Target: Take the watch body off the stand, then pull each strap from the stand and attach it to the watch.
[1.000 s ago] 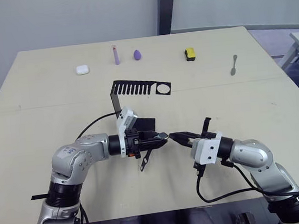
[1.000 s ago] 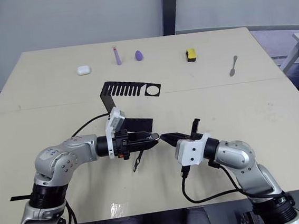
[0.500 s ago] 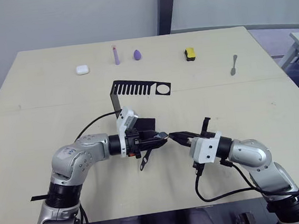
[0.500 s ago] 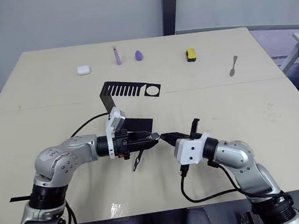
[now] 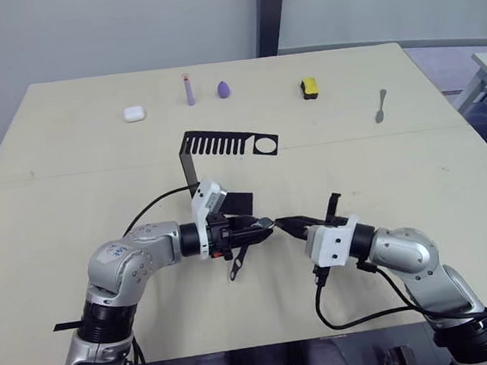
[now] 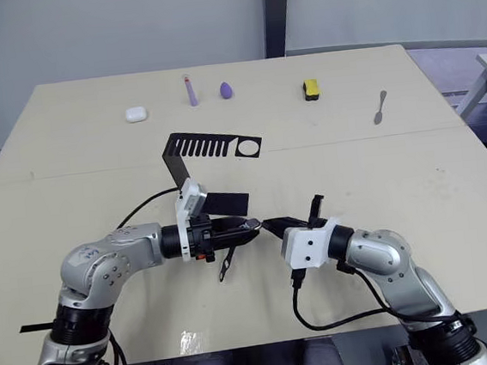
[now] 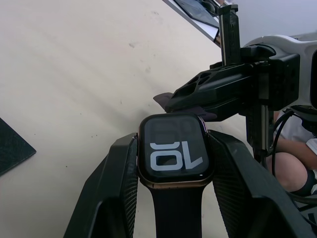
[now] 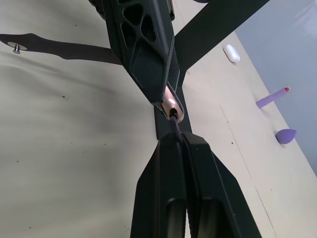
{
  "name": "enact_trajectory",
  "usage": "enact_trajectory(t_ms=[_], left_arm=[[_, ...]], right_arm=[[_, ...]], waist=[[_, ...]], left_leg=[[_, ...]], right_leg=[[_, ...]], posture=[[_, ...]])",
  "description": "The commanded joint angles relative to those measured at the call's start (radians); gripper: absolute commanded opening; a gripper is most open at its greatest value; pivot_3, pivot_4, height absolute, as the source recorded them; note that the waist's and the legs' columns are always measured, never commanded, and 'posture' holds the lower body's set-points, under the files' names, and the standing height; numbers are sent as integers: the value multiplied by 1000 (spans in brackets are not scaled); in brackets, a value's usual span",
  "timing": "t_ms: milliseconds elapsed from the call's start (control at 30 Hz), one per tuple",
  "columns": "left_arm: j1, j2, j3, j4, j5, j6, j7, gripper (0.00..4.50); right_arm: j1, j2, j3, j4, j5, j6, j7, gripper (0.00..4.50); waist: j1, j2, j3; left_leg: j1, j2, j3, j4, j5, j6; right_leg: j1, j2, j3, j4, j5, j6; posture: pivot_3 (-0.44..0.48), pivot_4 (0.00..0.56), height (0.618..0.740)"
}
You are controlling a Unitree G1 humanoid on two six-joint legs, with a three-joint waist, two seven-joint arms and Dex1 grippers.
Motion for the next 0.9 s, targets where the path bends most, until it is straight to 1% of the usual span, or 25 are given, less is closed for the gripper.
enact_trajectory(t_ms=[33,900], left_arm=[[-7,-27,-31,-67,-29,6,-6,1607],[-10,-42,-30,-77,-34,22,22,1607]], right_arm=[[-27,19,22,-39,10,-17,-22,0],[-53,57,46,4,-22,-2,-44,0]], waist=[[0,0,0],[0,0,0]], left_leg=[[0,0,0,0,0,0],[0,0,0,0,0,0]], right_leg=[[0,0,0,0,0,0],[0,0,0,0,0,0]], posture=[[0,150,740],[0,150,740]])
